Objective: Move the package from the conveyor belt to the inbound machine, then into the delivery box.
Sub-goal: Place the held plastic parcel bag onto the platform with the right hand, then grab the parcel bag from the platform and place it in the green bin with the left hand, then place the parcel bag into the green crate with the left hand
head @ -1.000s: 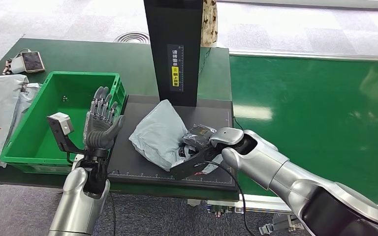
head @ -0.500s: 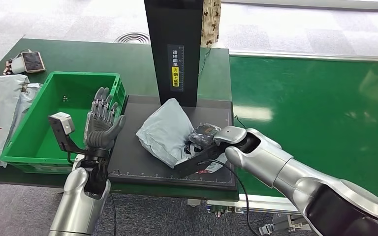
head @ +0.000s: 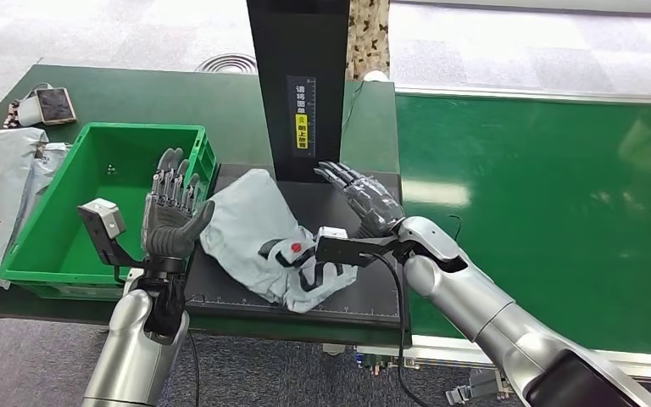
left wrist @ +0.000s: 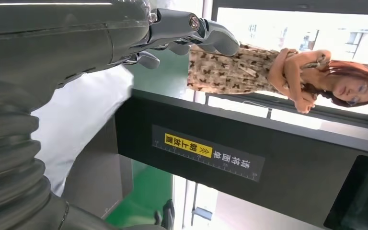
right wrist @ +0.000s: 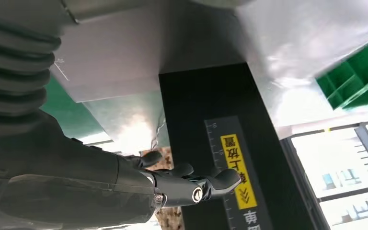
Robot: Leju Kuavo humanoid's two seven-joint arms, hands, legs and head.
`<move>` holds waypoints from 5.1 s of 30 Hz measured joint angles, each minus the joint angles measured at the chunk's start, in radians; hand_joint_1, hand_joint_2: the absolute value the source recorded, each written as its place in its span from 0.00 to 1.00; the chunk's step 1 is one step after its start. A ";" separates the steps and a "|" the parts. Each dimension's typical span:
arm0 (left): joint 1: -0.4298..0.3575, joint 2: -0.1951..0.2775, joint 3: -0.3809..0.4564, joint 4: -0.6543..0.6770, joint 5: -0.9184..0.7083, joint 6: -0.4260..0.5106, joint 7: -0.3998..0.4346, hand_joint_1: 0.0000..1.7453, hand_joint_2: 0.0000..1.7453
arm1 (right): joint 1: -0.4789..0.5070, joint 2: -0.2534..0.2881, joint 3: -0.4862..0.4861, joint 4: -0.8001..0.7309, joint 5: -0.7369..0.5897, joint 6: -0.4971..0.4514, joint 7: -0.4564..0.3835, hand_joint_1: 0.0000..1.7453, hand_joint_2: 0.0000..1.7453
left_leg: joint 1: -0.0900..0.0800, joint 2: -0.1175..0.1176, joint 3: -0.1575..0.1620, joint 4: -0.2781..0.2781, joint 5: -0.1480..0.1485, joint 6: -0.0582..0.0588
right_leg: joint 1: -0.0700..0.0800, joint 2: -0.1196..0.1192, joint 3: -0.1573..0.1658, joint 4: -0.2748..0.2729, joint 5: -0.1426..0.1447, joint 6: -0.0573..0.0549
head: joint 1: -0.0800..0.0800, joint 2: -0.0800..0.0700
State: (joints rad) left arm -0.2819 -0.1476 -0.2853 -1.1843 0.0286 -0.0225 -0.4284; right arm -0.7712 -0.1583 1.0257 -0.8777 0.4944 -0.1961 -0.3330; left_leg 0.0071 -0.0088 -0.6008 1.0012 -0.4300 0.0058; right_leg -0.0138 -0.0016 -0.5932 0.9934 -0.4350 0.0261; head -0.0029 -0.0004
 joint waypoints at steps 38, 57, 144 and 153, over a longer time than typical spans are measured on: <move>-0.017 0.039 -0.207 0.062 -0.797 0.123 0.117 0.00 1.00 | 0.540 0.129 -0.881 -0.582 -0.474 0.078 -0.087 0.00 0.00 | 0.000 -0.003 -0.002 0.000 -0.003 0.000 | 0.000 -0.002 -0.002 0.000 -0.003 0.001 | 0.000 0.000; -0.131 0.016 -0.301 0.319 -1.198 -0.022 0.369 0.00 1.00 | 0.567 0.210 -0.920 -0.608 -0.348 0.141 -0.063 0.00 0.00 | 0.000 -0.002 0.002 0.000 -0.003 0.000 | -0.001 -0.002 0.002 0.000 -0.003 0.001 | 0.000 0.000; -0.591 0.239 0.248 0.678 -1.591 0.072 0.860 0.00 1.00 | 0.596 0.241 -0.973 -0.620 -0.315 0.163 -0.039 0.00 0.00 | 0.001 0.001 0.005 -0.002 -0.004 -0.003 | 0.000 0.001 0.004 0.002 -0.006 -0.003 | 0.000 0.000; -0.616 0.246 0.264 0.727 -1.593 0.074 0.862 0.00 1.00 | 0.584 0.244 -0.972 -0.615 -0.311 0.164 -0.034 0.00 0.00 | 0.001 0.001 0.005 -0.002 -0.004 -0.003 | 0.000 0.001 0.004 0.002 -0.006 -0.003 | 0.000 0.000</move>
State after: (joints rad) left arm -0.8980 0.0980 -0.0217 -0.4575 -1.5644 0.0515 0.4334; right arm -0.1874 0.0857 0.0538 -1.4930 0.1839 -0.0324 -0.3666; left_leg 0.0076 -0.0082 -0.5954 0.9993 -0.4343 0.0028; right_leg -0.0134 -0.0008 -0.5892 0.9954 -0.4414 0.0226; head -0.0029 -0.0004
